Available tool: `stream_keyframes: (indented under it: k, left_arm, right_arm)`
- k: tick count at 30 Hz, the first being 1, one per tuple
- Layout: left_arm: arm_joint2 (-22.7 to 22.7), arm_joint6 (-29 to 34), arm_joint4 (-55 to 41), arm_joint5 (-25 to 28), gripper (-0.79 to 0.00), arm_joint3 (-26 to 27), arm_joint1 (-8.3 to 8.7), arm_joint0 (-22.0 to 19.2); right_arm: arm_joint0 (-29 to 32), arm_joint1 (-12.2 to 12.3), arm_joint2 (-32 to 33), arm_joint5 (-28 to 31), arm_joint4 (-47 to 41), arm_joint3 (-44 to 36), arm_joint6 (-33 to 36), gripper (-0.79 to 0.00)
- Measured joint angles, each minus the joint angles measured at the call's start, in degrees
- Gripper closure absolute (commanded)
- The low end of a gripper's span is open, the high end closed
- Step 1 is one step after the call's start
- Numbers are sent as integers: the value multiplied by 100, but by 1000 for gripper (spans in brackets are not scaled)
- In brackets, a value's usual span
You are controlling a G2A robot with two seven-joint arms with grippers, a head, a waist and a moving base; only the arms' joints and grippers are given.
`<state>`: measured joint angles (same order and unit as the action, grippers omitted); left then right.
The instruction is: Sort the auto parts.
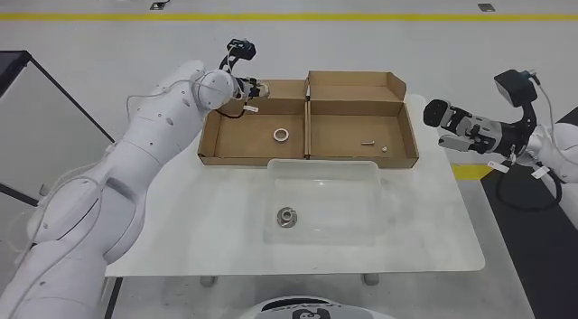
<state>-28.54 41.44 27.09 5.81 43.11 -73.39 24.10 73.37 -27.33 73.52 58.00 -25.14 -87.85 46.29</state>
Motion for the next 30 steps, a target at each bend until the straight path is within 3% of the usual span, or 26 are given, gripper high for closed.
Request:
stream_keyframes:
  k: [14, 30]
  left_arm:
    - [481, 547, 440, 190, 0, -754, -550, 70]
    - [702, 658, 956, 208, 0, -1269, -959, 218]
  right_arm:
    - [0, 0, 0, 0, 0, 0, 0, -785]
    - [0, 0, 0, 0, 0, 0, 0, -785]
